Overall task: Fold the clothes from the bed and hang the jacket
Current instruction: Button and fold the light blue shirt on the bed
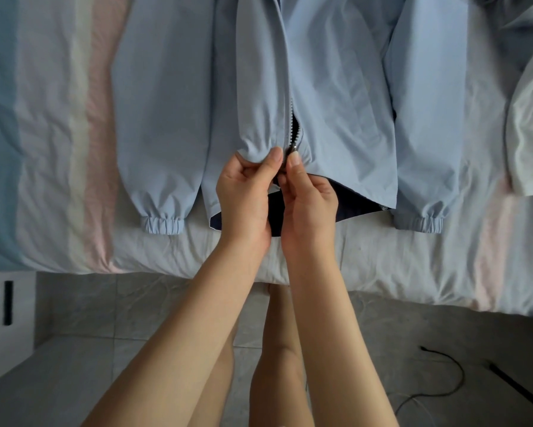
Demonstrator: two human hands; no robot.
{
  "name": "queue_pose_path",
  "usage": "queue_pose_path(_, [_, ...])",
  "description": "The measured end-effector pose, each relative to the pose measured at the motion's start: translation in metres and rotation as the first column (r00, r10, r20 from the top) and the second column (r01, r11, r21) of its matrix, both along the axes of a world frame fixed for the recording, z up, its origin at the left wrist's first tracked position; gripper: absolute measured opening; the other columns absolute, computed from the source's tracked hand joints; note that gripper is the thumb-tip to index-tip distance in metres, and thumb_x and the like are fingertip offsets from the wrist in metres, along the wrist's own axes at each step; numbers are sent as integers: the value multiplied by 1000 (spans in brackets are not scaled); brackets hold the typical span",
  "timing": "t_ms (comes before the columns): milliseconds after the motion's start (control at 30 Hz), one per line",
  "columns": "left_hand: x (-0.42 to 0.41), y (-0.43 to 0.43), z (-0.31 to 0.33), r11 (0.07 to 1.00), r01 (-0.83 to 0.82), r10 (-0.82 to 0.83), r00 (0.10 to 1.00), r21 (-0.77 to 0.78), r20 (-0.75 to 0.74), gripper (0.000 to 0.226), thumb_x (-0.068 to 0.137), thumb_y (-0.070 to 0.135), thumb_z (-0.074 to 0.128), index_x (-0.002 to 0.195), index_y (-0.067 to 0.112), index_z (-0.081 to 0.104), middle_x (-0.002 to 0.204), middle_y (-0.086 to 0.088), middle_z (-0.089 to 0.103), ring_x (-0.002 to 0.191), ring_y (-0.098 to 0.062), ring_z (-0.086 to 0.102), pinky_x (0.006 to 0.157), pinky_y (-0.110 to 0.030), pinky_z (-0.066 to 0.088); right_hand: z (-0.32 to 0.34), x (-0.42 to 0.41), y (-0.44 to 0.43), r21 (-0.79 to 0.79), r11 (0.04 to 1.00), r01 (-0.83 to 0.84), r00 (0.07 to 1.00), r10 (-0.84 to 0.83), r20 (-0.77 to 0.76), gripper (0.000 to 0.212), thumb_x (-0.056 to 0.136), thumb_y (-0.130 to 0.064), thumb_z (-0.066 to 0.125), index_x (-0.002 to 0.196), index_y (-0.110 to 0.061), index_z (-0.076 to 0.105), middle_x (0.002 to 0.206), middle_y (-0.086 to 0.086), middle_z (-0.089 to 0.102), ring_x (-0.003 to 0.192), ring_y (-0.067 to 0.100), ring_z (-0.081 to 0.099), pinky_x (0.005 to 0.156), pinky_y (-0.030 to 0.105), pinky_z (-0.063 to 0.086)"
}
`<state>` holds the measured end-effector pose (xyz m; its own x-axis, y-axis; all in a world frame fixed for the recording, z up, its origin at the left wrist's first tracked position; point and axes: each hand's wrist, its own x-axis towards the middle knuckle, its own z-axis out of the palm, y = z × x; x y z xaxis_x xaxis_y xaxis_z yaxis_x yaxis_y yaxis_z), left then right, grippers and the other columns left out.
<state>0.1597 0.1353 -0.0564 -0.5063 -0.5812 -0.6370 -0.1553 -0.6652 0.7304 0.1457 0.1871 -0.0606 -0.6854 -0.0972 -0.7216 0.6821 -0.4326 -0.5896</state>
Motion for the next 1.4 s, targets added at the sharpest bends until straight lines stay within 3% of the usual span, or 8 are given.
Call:
queue_pose_path(333, [9,-3,-3,980,68,-71,997,-186,-8,15,85,-7,62,83,8,60,81,-5,67,82,-16,63,81,-28,54,8,-7,0,-91,996,-19,998,25,63,16,90,0,59,76,-2,66,70,2,68,68,9,65,74,19,55])
queue_pose_path(467, [17,-2,-8,988,107,-106,994,-108,21,11,85,-6,63,86,5,61,87,-10,67,87,-22,64,85,-31,54,4,5,5,6,1000,-30,998,30,52,24,91,-5,60,67,-7,60,65,-1,66,69,7,65,76,19,55])
queue_pose_path(567, [23,-5,-10,988,152,-147,984,-43,98,10,85,-1,65,84,6,58,75,-1,69,73,-11,66,72,-22,53,-1,18,18,127,981,-148,989,148,13,23,95,-18,57,78,-6,65,84,8,72,88,17,70,80,25,56])
queue_pose_path(667, [29,-14,-14,985,150,-128,967,-86,218,14,86,6,67,78,10,55,60,11,60,54,2,54,60,-15,45,-5,27,34,473,806,-356,911,413,-17,12,90,-25,64,82,-18,71,79,1,74,82,11,71,72,24,55])
queue_pose_path(767, [34,-25,-20,982,145,-104,951,-121,290,13,85,14,69,84,10,57,73,3,62,68,-4,58,74,-22,48,-3,29,43,735,606,-304,800,581,-149,23,79,-24,77,96,-24,62,85,-8,66,80,4,65,70,21,50])
queue_pose_path(934, [34,-26,-15,985,168,-153,960,-44,234,10,87,11,67,89,6,59,84,-11,63,77,-17,63,79,-31,53,-15,19,26,949,263,-173,323,925,-198,55,76,-29,76,124,-25,50,110,-12,53,95,6,57,64,21,49])
queue_pose_path(1167, [40,-42,-10,984,143,-124,977,-104,172,12,81,-1,69,86,4,59,77,-6,70,79,-19,71,73,-26,55,-21,5,12,929,356,-101,216,919,-329,20,90,-16,62,108,-10,67,93,-1,65,72,15,62,56,36,53])
queue_pose_path(1400, [53,-53,-9,974,162,-118,961,-161,250,18,78,1,73,81,4,56,72,-7,65,74,-19,67,78,-33,58,-17,-4,0,897,393,-200,190,914,-358,8,90,-15,61,92,-8,62,104,-4,65,82,9,60,60,38,51])
